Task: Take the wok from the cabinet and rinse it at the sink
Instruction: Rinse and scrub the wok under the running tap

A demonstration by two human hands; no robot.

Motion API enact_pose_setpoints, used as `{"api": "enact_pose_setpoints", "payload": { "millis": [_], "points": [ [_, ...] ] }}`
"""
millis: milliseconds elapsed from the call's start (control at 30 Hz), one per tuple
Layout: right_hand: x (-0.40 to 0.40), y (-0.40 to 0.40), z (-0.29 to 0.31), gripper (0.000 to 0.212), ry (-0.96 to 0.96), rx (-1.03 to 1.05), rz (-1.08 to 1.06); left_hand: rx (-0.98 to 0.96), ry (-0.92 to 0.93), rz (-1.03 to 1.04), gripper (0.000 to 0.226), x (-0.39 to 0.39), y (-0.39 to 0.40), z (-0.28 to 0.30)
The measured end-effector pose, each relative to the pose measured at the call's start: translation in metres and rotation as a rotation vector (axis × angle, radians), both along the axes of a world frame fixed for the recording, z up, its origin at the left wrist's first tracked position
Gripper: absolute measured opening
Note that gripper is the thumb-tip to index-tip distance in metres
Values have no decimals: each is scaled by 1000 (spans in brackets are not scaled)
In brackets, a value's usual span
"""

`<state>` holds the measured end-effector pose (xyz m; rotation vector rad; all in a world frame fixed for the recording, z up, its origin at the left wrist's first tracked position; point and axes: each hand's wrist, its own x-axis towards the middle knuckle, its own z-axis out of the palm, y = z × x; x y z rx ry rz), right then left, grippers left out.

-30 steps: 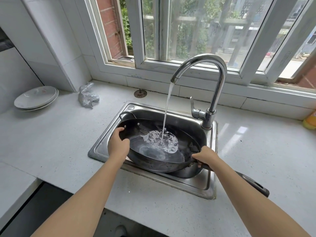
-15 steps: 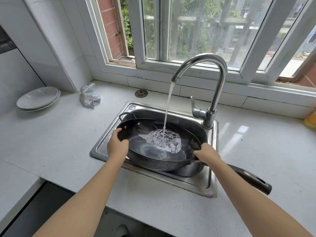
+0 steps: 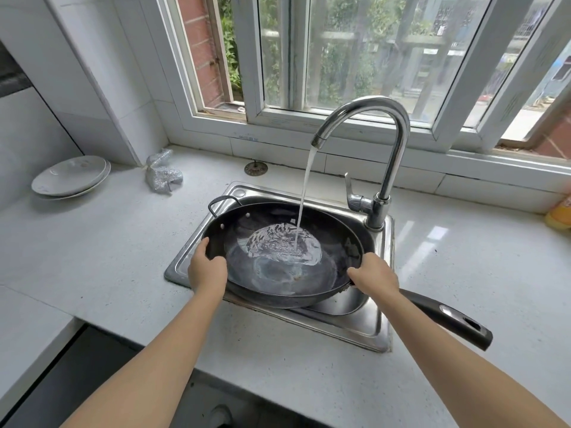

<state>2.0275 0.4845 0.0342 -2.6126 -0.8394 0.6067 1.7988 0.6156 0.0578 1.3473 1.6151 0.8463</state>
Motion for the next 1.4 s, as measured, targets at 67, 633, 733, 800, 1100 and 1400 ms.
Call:
{"api": "enact_pose_setpoints", "payload": {
  "millis": [67,633,733,800,1100,1400],
  "points": [
    [-1,-2,1,26,-25,15,2,-20,-22,6,64,0,-2,0],
    [9,-3,-5,28,-162,63,-23,-196,31,-181,78,1,6,-37],
    [8,-3,-6,28,-172,69,-25,-199,102,-186,78,0,10,-38],
    [7,-2,-5,22,-174,67,-24,-195,160,-198,78,0,11,-40],
    [26,4,-9,15,52,100,-53,-174,271,-282,80,-9,9,-45],
    [43,14,-7,17,397,106,-106,-155,338,-267,43,-9,11,-41]
  ]
}}
